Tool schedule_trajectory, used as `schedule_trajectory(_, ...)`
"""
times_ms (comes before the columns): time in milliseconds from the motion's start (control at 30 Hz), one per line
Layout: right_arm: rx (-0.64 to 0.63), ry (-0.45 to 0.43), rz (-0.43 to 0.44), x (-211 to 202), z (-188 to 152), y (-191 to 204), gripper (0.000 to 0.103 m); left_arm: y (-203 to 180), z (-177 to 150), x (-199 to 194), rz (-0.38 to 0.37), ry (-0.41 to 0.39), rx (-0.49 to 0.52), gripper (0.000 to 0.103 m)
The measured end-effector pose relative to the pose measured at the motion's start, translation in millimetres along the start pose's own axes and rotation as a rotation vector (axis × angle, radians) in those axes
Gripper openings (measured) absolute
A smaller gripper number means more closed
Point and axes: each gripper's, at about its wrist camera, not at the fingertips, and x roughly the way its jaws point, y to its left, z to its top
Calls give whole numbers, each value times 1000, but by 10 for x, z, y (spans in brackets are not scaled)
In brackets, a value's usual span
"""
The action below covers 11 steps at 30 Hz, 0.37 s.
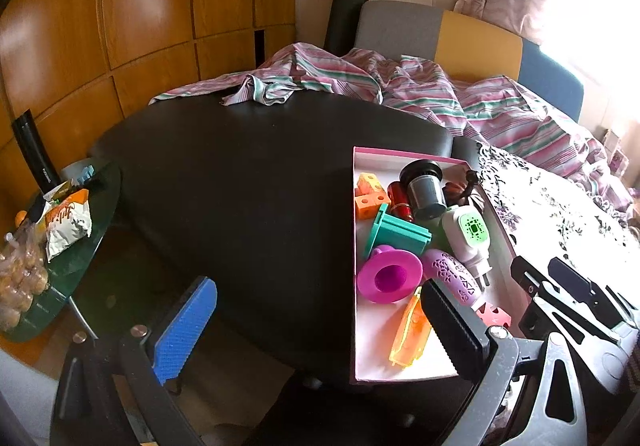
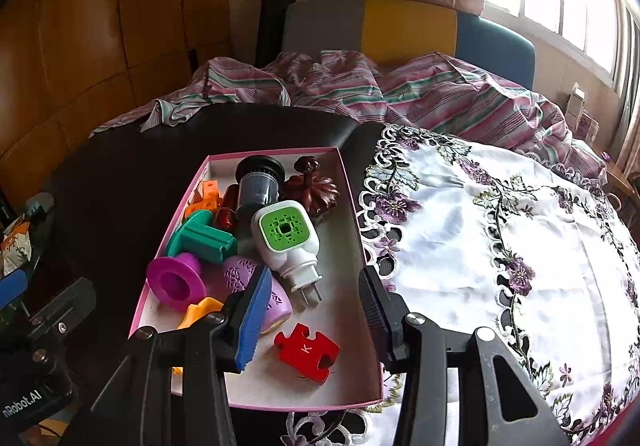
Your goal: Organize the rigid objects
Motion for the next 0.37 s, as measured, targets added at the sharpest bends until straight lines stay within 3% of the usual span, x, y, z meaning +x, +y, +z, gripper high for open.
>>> schedule_trajectory(200, 0, 7, 4, 17, -13, -14, 46, -69, -5, -13, -4, -34, 5, 95)
schedule_trajectory(367, 9, 6, 17, 41, 13, -87, 46, -102, 26, 37, -4, -17, 15, 94)
